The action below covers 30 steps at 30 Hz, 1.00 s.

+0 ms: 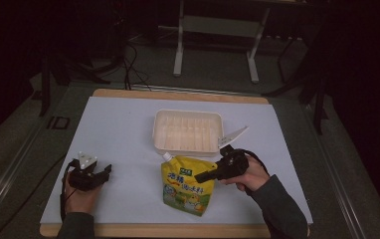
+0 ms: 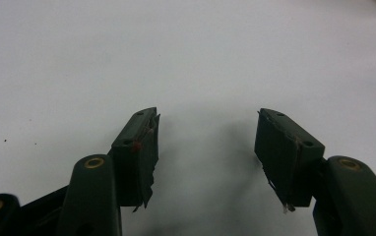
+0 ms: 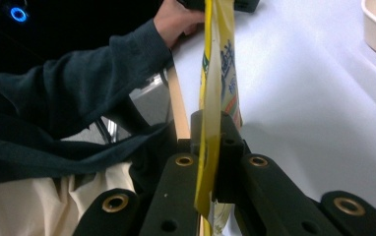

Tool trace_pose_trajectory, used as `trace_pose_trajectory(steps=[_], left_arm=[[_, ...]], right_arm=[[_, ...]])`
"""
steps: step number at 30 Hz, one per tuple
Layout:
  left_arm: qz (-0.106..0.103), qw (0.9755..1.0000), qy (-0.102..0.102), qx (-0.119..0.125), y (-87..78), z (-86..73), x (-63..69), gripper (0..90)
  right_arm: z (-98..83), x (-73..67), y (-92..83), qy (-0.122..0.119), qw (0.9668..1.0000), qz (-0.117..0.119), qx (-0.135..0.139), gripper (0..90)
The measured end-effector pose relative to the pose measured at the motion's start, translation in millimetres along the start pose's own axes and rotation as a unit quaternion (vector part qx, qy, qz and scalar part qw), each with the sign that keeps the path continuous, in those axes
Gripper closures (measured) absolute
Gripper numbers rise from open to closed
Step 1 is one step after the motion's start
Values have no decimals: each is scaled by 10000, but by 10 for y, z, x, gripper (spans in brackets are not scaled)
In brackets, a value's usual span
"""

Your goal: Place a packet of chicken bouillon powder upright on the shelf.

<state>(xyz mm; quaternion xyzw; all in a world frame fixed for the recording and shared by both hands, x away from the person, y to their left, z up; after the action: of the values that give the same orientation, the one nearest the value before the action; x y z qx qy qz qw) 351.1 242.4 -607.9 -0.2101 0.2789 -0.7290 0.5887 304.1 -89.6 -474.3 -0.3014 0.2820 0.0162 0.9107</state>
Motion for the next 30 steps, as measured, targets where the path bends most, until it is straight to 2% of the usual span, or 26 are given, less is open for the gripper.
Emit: trace_pose_trajectory(steps=[6, 11, 15, 22, 30], left_arm=[[3, 10000, 2, -4, 0, 0, -1, 416], [-3, 10000, -5, 0, -1, 0, -2, 416], [-6, 10000, 2, -2, -4, 0, -4, 416], [2, 10000, 7, 6, -4, 1, -3, 416], [3, 10000, -1, 5, -6, 1, -5, 416]], right_arm=[[37, -35, 37, 136, 9997, 131, 166, 900], [99, -38, 78, 168, 9994, 94, 284, 900], [176, -25, 85, 229, 9983, 62, 523, 900], [310, 22, 79, 411, 9939, 46, 1025, 900], [439, 2, 72, 363, 9896, 55, 1391, 900]])
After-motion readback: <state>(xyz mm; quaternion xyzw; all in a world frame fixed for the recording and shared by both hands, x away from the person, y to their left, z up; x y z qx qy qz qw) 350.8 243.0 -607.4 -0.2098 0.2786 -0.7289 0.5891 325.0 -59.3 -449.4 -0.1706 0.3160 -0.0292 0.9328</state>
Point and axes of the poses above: each handheld gripper's, and its own axes: y roughly forward along the jaws, z roughly out of its top, x roughly to its right, the point moved 10 cm from there along y, roughly forward along the jaws
